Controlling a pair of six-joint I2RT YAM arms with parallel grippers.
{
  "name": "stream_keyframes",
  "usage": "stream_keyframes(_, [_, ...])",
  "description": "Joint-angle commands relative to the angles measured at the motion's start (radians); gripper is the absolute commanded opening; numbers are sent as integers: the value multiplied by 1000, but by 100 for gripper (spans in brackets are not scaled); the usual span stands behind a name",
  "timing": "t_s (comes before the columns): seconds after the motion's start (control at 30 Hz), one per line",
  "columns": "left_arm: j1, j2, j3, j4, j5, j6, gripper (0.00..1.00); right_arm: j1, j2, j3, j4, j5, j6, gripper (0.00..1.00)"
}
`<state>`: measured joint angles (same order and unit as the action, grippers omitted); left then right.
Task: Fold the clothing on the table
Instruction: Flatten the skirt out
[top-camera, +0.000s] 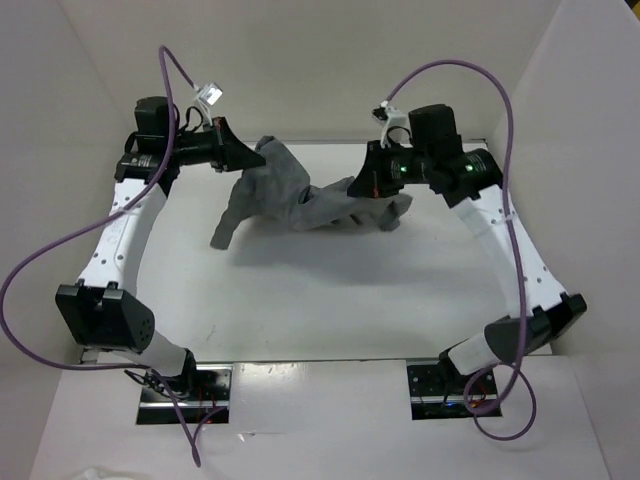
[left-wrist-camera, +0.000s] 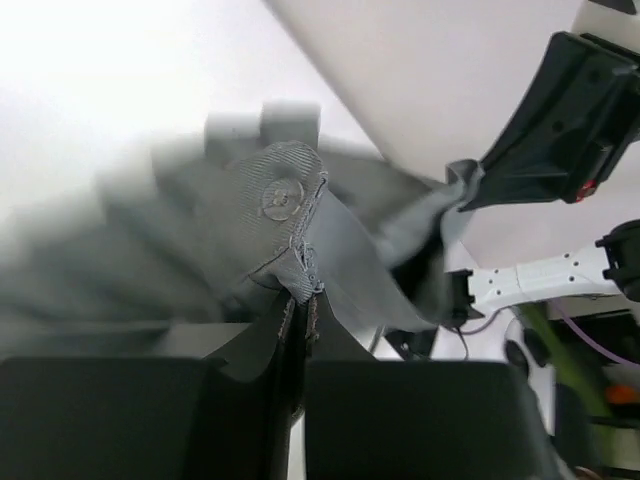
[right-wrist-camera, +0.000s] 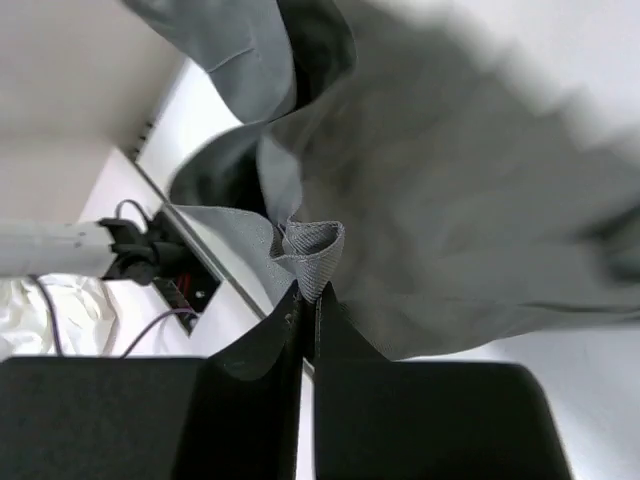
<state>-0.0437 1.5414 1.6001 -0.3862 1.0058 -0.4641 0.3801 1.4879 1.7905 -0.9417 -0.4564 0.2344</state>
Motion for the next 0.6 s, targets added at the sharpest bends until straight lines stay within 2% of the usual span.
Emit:
stream_keyframes(0.0, [1, -71, 113, 60, -7, 88, 0, -64, -208, 73, 133, -112, -87, 0])
stream_keyframes(0.07, [11, -31, 145, 60, 31, 65, 0, -170, -166, 128, 133, -3, -38, 0])
stream_keyframes(0.1, [11, -5, 158, 76, 56, 35, 0, -196, -134, 151, 124, 175, 9, 0])
stream_keyframes(0.13, [1, -4, 168, 76, 66, 24, 0, -240, -41, 176, 68, 264, 87, 0])
stream_keyframes(0.2, [1, 6, 169, 87, 51, 24, 0, -253, 62, 246, -11, 457, 146, 0])
stream_keyframes(0.23, [1, 6, 169, 87, 25, 24, 0, -253, 157, 265, -47, 663, 164, 0])
stream_keyframes(0.3, [1, 19, 169, 87, 11, 15, 0, -187, 249, 299, -110, 851, 192, 0])
stream_keyframes(0.33, [1, 19, 178, 87, 11, 15, 0, -156, 267, 347, -130, 820, 178, 0])
stream_keyframes(0.4, [1, 29, 178, 87, 11, 15, 0, -23, 256, 380, -123, 608, 39, 0])
stream_keyframes(0.43, [1, 29, 178, 87, -1, 15, 0, 29, 208, 380, -100, 286, -30, 0])
stream_keyframes(0.47, [1, 39, 178, 87, -1, 15, 0, 160, 189, 401, -89, 169, -159, 0])
stream_keyframes(0.53, [10, 39, 167, 78, -10, 5, 0, 255, 123, 411, -89, 78, -217, 0])
stream_keyframes(0.57, [10, 39, 167, 78, -10, 5, 0, 246, 105, 400, -89, 87, -236, 0])
